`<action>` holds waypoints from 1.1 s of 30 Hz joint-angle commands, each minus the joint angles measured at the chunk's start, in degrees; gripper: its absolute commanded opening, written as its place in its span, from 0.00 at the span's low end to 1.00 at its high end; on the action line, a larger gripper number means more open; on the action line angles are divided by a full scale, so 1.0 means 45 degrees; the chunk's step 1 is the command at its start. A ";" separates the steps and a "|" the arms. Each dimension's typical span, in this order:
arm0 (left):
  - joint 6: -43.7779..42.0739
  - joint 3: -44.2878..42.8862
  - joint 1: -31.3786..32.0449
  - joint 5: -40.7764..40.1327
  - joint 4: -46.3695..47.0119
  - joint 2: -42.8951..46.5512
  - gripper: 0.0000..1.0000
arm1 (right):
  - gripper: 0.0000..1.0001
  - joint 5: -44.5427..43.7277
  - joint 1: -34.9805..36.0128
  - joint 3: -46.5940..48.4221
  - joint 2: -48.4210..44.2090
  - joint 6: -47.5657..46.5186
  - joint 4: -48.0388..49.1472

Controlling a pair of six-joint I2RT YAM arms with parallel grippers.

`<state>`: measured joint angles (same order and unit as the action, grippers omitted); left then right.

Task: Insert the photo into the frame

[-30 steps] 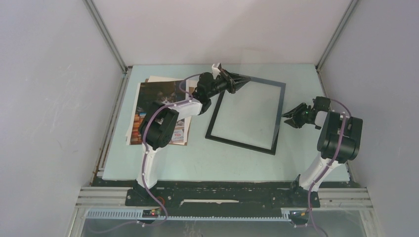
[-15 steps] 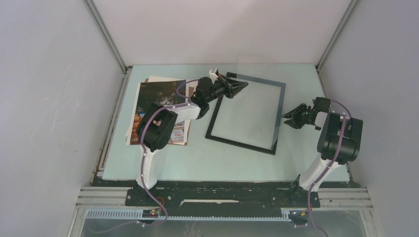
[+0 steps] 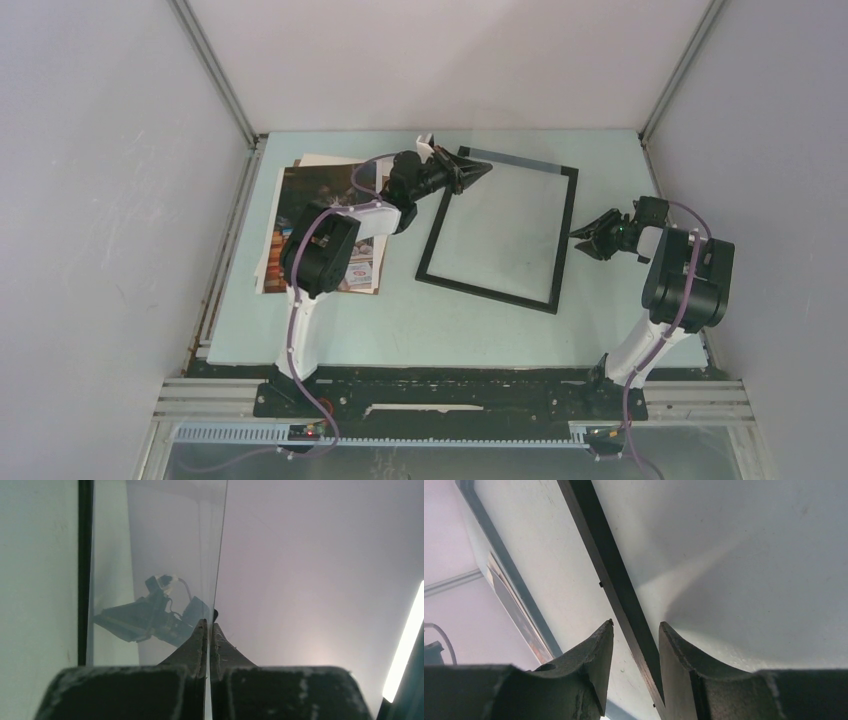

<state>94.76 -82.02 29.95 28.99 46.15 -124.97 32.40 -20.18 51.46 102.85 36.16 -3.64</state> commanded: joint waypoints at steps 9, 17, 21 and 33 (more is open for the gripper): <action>-0.0630 -0.1283 -0.0143 0.1170 0.1051 -0.0608 0.00 | 0.46 -0.0147 0.0003 -0.0028 -0.0123 -0.0004 0.0452; -0.0826 -0.1354 -0.0172 0.1300 0.0951 -0.0714 0.00 | 0.46 -0.0168 0.0010 -0.0030 -0.0175 0.0004 0.0438; -0.0786 -0.1641 -0.0184 0.1392 0.0824 -0.0940 0.00 | 0.46 -0.0139 -0.0003 -0.0030 -0.0170 -0.0008 0.0455; -0.1060 -0.2760 -0.0432 0.2069 0.0213 -0.1676 0.00 | 0.46 -0.0052 0.0013 -0.0030 0.0058 0.0091 0.0691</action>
<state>91.22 -89.84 28.51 35.77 45.89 -131.22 32.05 -20.16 51.46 102.87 36.21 -2.39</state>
